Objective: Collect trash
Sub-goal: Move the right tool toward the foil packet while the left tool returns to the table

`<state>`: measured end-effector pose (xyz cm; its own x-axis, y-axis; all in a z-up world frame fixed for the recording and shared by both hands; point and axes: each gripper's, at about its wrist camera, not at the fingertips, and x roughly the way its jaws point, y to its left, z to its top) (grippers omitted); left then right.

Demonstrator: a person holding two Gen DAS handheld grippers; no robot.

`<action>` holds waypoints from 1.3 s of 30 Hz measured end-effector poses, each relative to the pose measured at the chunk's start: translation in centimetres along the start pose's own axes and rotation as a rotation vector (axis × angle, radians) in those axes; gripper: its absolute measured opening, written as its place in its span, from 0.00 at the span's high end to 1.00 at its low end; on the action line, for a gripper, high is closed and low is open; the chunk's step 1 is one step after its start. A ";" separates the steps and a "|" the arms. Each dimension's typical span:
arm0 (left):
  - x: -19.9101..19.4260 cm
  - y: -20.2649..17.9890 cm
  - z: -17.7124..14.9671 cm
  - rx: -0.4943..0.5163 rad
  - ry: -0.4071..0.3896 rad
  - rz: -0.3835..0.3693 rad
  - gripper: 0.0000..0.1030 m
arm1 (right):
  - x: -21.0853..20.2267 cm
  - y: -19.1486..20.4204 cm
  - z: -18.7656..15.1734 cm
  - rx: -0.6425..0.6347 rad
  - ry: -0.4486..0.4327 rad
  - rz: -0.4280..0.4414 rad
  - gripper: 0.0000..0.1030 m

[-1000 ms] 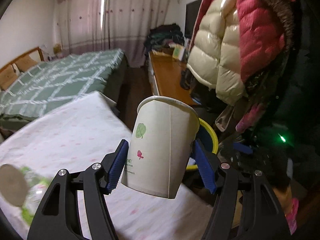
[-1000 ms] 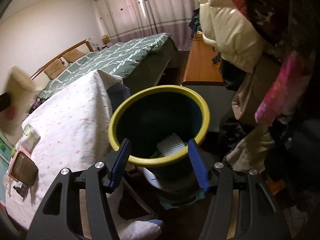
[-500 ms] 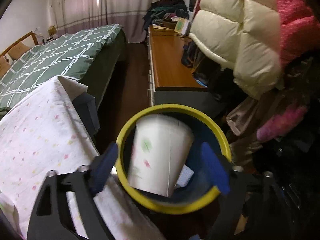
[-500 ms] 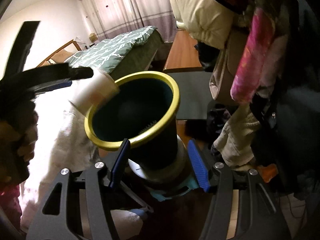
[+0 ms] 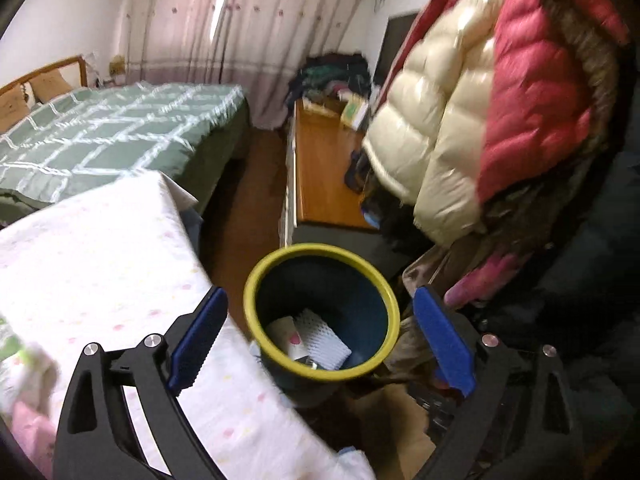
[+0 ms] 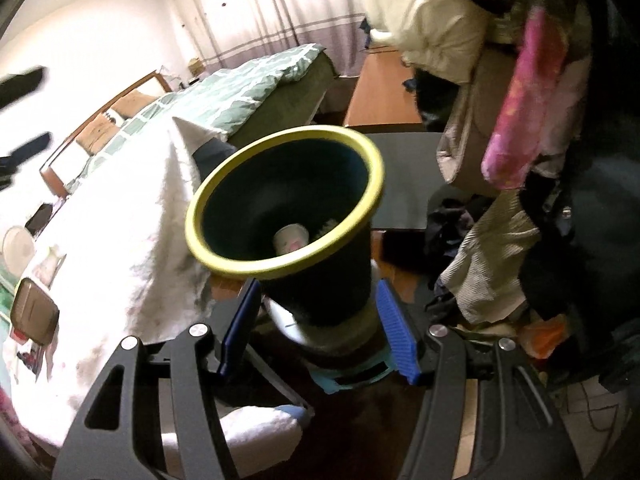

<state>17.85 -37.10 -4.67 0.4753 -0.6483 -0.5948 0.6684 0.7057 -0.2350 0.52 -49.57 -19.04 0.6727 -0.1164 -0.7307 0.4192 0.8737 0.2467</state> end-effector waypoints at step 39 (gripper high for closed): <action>-29.6 21.9 -17.1 -0.280 -0.248 0.525 0.06 | -5.0 32.6 -9.3 -0.538 0.158 0.447 0.44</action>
<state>8.65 2.43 -5.35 0.8389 -0.2199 -0.4978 0.1523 0.9730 -0.1733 5.17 -16.13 -13.30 0.5966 0.3412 -0.7264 -0.2617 0.9384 0.2258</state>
